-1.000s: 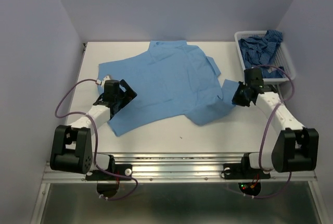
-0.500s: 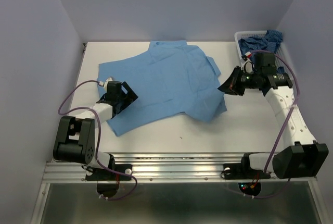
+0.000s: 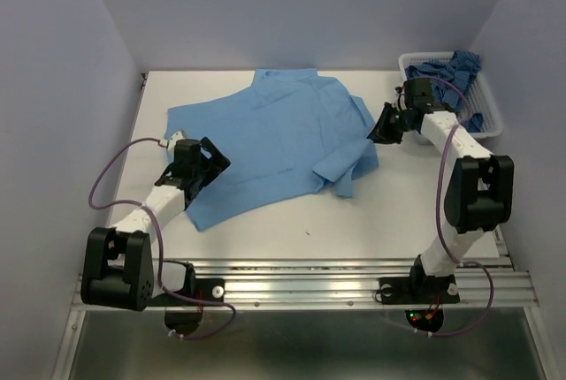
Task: Fold and stack the long sleeve shirts
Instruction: Fold the shirt
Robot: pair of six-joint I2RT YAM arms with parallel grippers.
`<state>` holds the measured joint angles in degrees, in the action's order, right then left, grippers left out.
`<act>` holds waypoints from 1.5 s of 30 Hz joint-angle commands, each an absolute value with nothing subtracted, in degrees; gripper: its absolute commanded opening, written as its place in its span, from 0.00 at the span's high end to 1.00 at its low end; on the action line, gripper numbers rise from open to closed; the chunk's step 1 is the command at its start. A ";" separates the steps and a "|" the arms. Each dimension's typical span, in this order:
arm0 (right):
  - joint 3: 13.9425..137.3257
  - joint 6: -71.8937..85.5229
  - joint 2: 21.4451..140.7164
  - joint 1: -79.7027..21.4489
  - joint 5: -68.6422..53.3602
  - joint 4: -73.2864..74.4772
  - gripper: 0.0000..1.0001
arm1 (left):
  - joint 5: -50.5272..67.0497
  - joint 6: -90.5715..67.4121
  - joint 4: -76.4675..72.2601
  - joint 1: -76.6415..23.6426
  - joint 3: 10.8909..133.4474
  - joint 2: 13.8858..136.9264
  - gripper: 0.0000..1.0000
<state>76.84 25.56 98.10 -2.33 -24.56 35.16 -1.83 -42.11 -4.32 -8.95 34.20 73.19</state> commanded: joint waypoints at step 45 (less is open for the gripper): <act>49.66 23.47 81.74 -23.47 -13.01 18.63 0.00 | -18.11 -67.15 46.05 -14.15 43.68 74.44 0.01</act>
